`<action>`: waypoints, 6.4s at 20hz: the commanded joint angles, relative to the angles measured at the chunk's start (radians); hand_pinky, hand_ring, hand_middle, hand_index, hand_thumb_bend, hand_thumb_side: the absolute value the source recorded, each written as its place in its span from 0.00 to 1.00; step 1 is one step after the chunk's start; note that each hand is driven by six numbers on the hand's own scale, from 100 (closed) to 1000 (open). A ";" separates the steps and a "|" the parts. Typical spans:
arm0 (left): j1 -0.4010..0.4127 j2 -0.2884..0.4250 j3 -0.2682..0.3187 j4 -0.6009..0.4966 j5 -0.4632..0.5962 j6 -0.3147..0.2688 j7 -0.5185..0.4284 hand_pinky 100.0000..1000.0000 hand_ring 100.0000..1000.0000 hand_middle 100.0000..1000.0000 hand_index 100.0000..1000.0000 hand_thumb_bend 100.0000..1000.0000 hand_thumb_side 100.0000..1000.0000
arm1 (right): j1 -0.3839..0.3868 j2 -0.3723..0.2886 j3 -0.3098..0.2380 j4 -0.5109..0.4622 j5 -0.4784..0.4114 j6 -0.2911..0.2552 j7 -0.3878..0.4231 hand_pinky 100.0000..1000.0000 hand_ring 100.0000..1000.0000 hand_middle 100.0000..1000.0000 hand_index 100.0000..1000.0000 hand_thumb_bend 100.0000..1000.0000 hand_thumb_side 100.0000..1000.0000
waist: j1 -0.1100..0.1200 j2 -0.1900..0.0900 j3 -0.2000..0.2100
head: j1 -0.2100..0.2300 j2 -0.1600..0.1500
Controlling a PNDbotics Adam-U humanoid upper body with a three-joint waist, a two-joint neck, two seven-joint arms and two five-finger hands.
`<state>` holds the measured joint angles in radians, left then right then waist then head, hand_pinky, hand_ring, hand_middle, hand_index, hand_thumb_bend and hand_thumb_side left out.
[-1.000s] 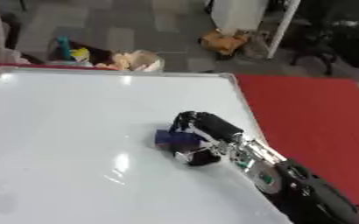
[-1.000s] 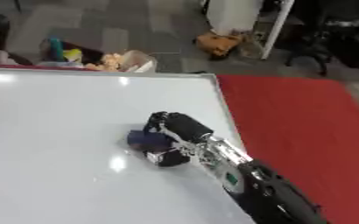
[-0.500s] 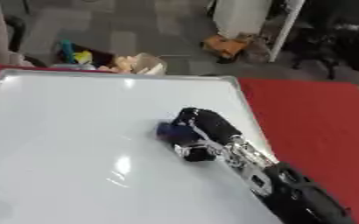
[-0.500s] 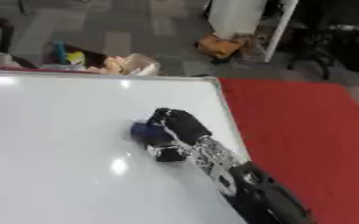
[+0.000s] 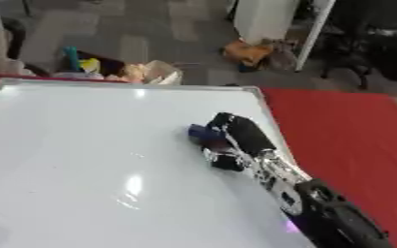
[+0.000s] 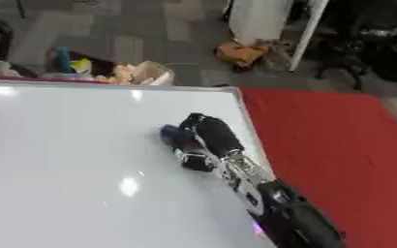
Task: Wipe the whiteboard clean with a brush.
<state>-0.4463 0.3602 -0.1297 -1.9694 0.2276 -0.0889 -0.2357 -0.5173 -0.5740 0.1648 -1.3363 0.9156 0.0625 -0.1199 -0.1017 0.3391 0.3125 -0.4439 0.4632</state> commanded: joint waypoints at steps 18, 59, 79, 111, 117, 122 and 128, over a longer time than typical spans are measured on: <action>-0.002 0.017 0.010 -0.012 -0.007 -0.004 0.000 0.42 0.48 0.54 1.00 0.16 0.79 | 0.084 -0.042 -0.043 0.152 -0.053 0.229 -0.050 0.55 0.52 0.62 0.65 0.00 0.14 | 0.006 -0.003 -0.008 | -0.012 -0.023; 0.003 0.001 0.011 -0.010 0.000 -0.002 0.003 0.42 0.48 0.53 1.00 0.16 0.78 | 0.079 0.065 0.278 -0.217 0.181 -0.008 0.079 0.55 0.52 0.62 0.67 0.00 0.12 | 0.020 -0.019 -0.016 | -0.017 -0.023; 0.010 0.010 0.015 -0.010 -0.002 -0.003 0.008 0.42 0.48 0.53 1.00 0.16 0.78 | 0.081 -0.017 0.042 -0.025 0.118 0.185 0.004 0.55 0.53 0.63 0.68 0.00 0.10 | 0.025 -0.026 -0.034 | -0.009 -0.022; 0.010 0.007 0.016 -0.009 0.001 -0.003 0.009 0.43 0.48 0.53 1.00 0.17 0.78 | 0.098 -0.020 0.065 -0.101 0.032 0.194 -0.016 0.55 0.51 0.61 0.69 0.00 0.08 | 0.017 -0.034 -0.029 | -0.008 -0.028; 0.008 0.004 0.015 -0.009 0.004 -0.003 0.008 0.43 0.48 0.53 1.00 0.17 0.77 | 0.073 -0.002 0.150 -0.226 0.067 0.125 0.040 0.55 0.51 0.61 0.69 0.00 0.08 | 0.020 -0.035 -0.021 | -0.016 -0.027; 0.008 0.002 0.014 -0.008 0.005 -0.002 0.007 0.43 0.48 0.53 1.00 0.17 0.78 | 0.068 0.009 0.205 -0.300 0.082 0.083 0.078 0.55 0.51 0.61 0.69 0.00 0.08 | 0.021 -0.035 -0.025 | -0.020 -0.026; 0.010 0.000 0.014 -0.008 0.004 -0.002 0.007 0.43 0.48 0.53 1.00 0.17 0.78 | 0.089 0.023 0.257 -0.361 0.087 0.040 0.105 0.55 0.50 0.60 0.69 0.00 0.11 | 0.024 -0.034 -0.037 | -0.023 -0.023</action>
<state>-0.4290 0.3514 -0.1243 -1.9687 0.2290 -0.0905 -0.2295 -0.4295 -0.5486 0.4079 -1.6747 0.9957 0.1143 -0.0234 -0.0845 0.3191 0.2755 -0.4616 0.4462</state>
